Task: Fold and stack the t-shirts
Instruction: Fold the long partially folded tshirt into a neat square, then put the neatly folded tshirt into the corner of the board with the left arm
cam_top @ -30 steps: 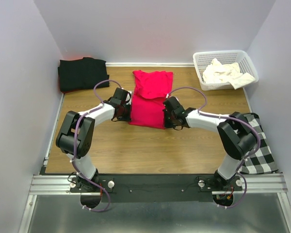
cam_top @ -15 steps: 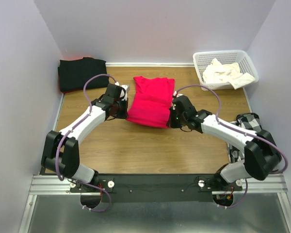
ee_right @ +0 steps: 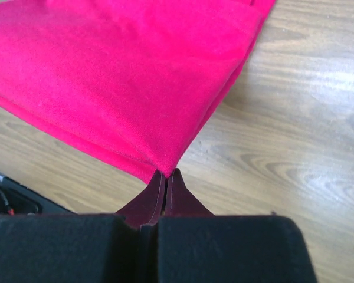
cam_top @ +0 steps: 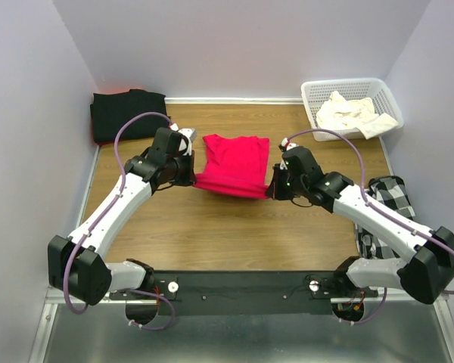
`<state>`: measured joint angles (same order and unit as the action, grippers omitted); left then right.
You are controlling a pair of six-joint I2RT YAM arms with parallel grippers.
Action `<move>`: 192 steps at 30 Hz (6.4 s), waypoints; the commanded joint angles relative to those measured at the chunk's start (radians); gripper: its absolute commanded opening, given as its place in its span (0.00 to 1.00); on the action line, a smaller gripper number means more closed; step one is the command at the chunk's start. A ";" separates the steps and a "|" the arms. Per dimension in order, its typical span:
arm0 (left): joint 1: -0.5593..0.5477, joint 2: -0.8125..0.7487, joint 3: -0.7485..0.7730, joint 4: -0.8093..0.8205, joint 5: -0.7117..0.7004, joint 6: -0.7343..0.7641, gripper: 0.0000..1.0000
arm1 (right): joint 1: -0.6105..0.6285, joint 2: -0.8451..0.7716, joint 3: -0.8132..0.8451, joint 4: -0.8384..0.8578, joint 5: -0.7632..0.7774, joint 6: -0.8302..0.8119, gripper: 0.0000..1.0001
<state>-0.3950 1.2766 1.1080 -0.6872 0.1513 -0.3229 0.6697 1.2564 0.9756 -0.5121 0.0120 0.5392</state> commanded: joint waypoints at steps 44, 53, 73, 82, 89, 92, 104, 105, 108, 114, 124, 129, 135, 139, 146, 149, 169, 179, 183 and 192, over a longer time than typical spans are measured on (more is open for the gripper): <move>0.028 0.871 0.883 -0.054 -0.245 -0.064 0.00 | -0.222 0.788 0.672 0.098 0.339 -0.254 0.01; 0.054 0.940 0.924 -0.061 -0.252 -0.070 0.00 | -0.226 0.948 0.830 0.098 0.281 -0.291 0.01; 0.088 0.782 0.836 0.230 -0.409 -0.071 0.33 | -0.266 1.014 1.097 0.098 0.390 -0.231 0.39; 0.071 0.764 0.751 0.213 -0.150 0.007 0.33 | -0.266 0.904 0.870 0.098 0.218 -0.208 0.39; 0.061 0.831 0.737 0.222 -0.002 0.018 0.33 | -0.265 0.908 0.828 0.098 0.066 -0.222 0.39; 0.059 0.874 0.759 0.224 0.007 0.005 0.33 | -0.265 0.934 0.854 0.098 0.051 -0.219 0.39; 0.059 0.981 0.825 0.207 -0.130 -0.080 0.33 | -0.265 1.147 1.112 0.099 -0.032 -0.229 0.39; 0.061 0.984 0.826 0.209 -0.140 -0.082 0.33 | -0.265 1.176 1.130 0.099 -0.033 -0.229 0.39; 0.061 0.998 0.840 0.195 -0.220 -0.100 0.33 | -0.265 1.239 1.196 0.098 -0.047 -0.223 0.38; 0.065 1.035 0.877 0.120 -0.397 -0.139 0.33 | -0.265 1.327 1.301 0.099 -0.044 -0.214 0.38; 0.074 1.196 1.007 -0.018 -0.412 -0.131 0.32 | -0.266 1.318 1.285 0.098 -0.018 -0.219 0.38; 0.097 1.181 1.017 -0.009 -0.409 -0.131 0.32 | -0.266 1.266 1.259 0.098 0.017 -0.245 0.38; 0.108 1.014 0.912 0.175 -0.317 -0.070 0.32 | -0.266 1.174 1.198 0.099 0.071 -0.263 0.38; 0.107 0.909 0.830 0.262 -0.245 -0.059 0.33 | -0.266 1.109 1.141 0.098 0.068 -0.280 0.40; 0.107 0.840 0.725 0.202 -0.181 -0.087 0.54 | -0.266 1.006 1.010 0.098 0.065 -0.272 0.42; 0.108 0.784 0.606 0.230 -0.156 -0.108 0.61 | -0.266 0.965 0.942 0.098 0.066 -0.274 0.42; 0.148 0.762 0.311 0.472 0.059 -0.275 0.79 | -0.269 0.837 0.732 0.099 0.088 -0.266 0.42; 0.151 0.869 0.332 0.454 0.068 -0.329 0.71 | -0.266 0.836 0.733 0.099 0.089 -0.260 0.42; 0.151 0.903 0.334 0.465 0.096 -0.340 0.57 | -0.268 0.836 0.729 0.099 0.097 -0.257 0.41; 0.151 0.903 0.348 0.459 0.105 -0.315 0.00 | -0.266 0.831 0.719 0.100 0.109 -0.255 0.41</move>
<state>-0.2405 2.1307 1.4612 -0.1535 0.2485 -0.6662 0.3992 2.1334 1.7069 -0.4084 0.0929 0.2726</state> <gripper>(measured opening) 0.070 0.410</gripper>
